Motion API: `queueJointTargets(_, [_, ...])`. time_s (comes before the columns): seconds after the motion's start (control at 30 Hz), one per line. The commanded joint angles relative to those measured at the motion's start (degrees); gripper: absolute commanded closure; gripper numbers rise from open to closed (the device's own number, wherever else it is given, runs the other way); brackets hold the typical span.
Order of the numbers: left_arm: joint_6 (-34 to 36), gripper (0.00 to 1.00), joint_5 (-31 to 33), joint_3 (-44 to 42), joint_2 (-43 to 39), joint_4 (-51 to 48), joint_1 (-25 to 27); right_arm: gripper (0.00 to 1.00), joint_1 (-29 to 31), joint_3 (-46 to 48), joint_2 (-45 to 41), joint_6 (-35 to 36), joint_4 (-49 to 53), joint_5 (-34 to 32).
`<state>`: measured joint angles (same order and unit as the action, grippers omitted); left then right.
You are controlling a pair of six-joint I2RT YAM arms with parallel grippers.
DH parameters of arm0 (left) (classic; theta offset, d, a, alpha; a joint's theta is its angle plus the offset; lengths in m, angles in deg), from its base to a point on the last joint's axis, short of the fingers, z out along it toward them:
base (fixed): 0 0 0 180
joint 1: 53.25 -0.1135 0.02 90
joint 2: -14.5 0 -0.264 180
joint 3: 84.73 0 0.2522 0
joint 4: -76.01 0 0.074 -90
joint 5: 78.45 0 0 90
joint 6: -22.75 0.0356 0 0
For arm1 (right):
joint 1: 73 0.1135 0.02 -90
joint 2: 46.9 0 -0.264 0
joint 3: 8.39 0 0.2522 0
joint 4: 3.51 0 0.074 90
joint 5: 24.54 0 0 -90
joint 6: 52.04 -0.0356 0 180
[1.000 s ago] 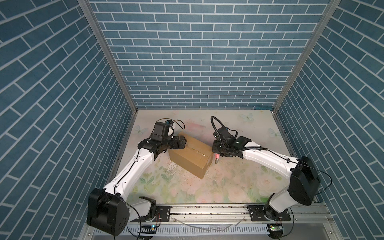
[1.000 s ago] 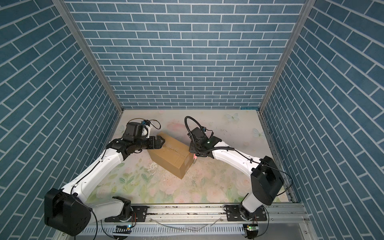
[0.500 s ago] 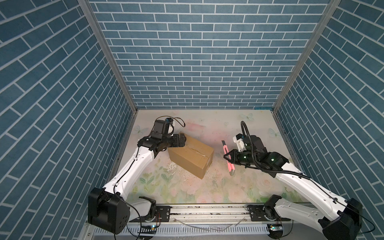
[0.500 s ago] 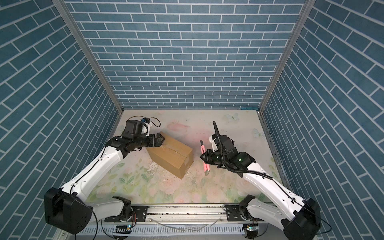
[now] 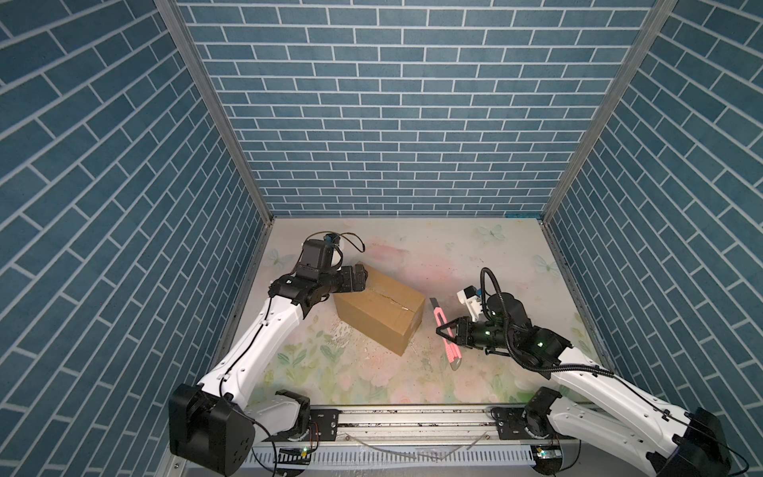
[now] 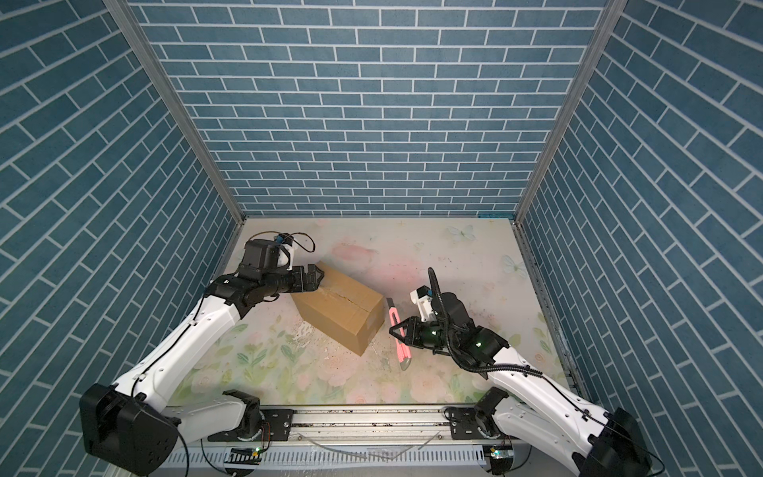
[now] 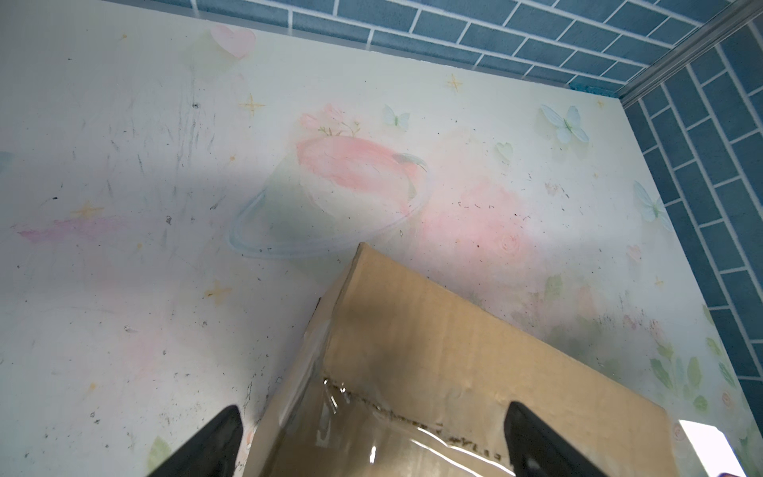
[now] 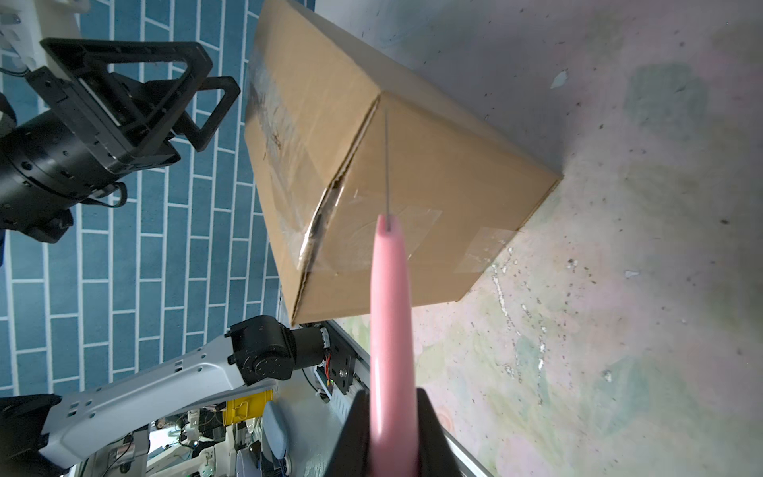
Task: Unpack the express box
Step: 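Insert the cutter blade into the taped seam at the box end with the right gripper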
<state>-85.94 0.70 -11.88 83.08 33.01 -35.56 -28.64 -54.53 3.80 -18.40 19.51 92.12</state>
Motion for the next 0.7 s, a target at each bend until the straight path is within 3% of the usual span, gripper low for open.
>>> queueJointTargets(0.0, [-0.8,0.00,0.7,-1.5,-1.0,0.1,0.0,1.00,1.4,1.9,-1.2,-3.9,-6.0,-0.1])
queueJointTargets(0.67, [-1.8,0.00,0.0,-3.1,-1.8,1.6,0.0,1.00,5.5,5.0,-1.2,-7.3,-10.6,-3.4])
